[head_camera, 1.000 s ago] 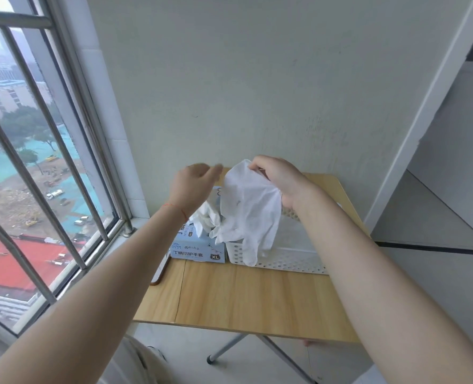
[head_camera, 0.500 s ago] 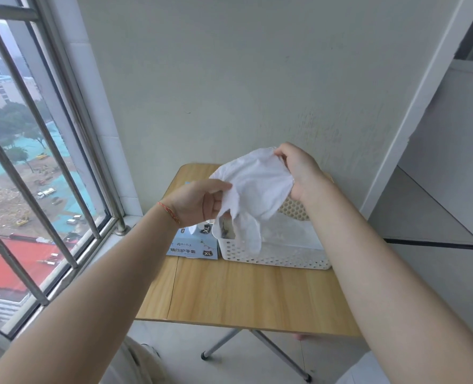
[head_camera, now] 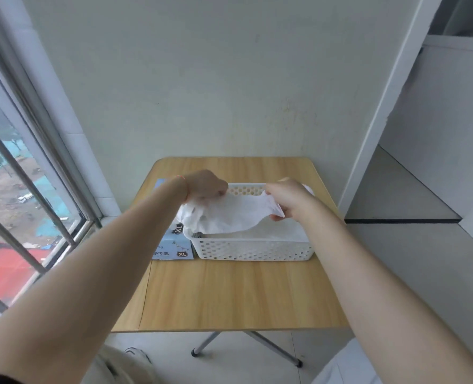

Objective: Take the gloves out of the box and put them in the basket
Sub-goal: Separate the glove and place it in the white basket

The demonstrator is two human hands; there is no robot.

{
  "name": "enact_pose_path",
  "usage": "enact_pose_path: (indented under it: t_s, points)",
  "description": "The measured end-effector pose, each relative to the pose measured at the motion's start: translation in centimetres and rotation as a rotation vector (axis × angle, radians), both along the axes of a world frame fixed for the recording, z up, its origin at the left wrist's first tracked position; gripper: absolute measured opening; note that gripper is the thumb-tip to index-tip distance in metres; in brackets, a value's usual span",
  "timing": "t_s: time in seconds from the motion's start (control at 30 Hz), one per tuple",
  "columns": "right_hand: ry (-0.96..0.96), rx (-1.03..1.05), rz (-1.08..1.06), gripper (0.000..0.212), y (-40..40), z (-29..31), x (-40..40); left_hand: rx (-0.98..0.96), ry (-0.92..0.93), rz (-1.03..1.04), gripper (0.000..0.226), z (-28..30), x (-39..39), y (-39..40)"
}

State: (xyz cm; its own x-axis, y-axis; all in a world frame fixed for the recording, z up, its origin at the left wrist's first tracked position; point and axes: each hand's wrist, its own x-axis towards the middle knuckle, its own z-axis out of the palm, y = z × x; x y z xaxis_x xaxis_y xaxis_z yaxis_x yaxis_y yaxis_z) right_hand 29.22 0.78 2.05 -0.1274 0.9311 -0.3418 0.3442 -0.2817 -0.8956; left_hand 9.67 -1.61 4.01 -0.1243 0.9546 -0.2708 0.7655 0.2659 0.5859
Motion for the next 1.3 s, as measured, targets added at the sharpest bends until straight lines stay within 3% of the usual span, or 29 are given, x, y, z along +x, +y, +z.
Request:
enact_pose_path:
  t_s: [0.1,0.2,0.33,0.4,0.53,0.67,0.83,0.97,1.1,1.3]
  points:
    - [-0.216,0.093,0.037,0.011,0.4,-1.1,0.8,0.021,0.269,-0.14,0.02,-1.6,2.6,0.7]
    - [-0.494,0.233,0.109,0.031,0.5,-1.5,1.4,0.072,0.377,-0.177,0.015,-2.3,2.5,1.4]
    - [-0.772,0.366,0.095,0.022,0.6,-1.8,2.2,0.108,0.464,-0.197,0.032,-3.2,1.4,1.9]
    - [-0.908,0.347,0.112,0.034,0.5,-1.7,2.0,0.112,0.511,-0.226,0.042,-3.7,1.0,2.0]
    - [-1.064,0.334,0.169,0.035,0.6,-2.0,1.4,0.263,0.741,-0.289,0.052,-4.4,1.3,1.8]
    - [-1.254,0.302,0.249,0.032,0.8,-1.8,1.4,0.231,0.896,-0.327,0.045,-4.5,1.6,1.5]
    - [-1.197,0.428,0.169,0.03,1.4,-2.0,1.7,0.229,0.807,-0.278,0.03,-4.6,0.9,1.2]
    - [-1.019,0.592,0.178,0.023,2.0,-2.6,1.1,0.288,0.735,-0.237,0.036,-4.9,0.3,0.6]
    - [-1.049,0.611,0.229,0.03,2.6,-3.5,0.9,0.283,0.673,-0.182,0.048,-5.2,0.1,0.1]
    - [-1.118,0.554,0.209,0.044,3.1,-3.6,1.1,0.256,0.556,-0.214,0.048,-4.8,0.4,0.1]
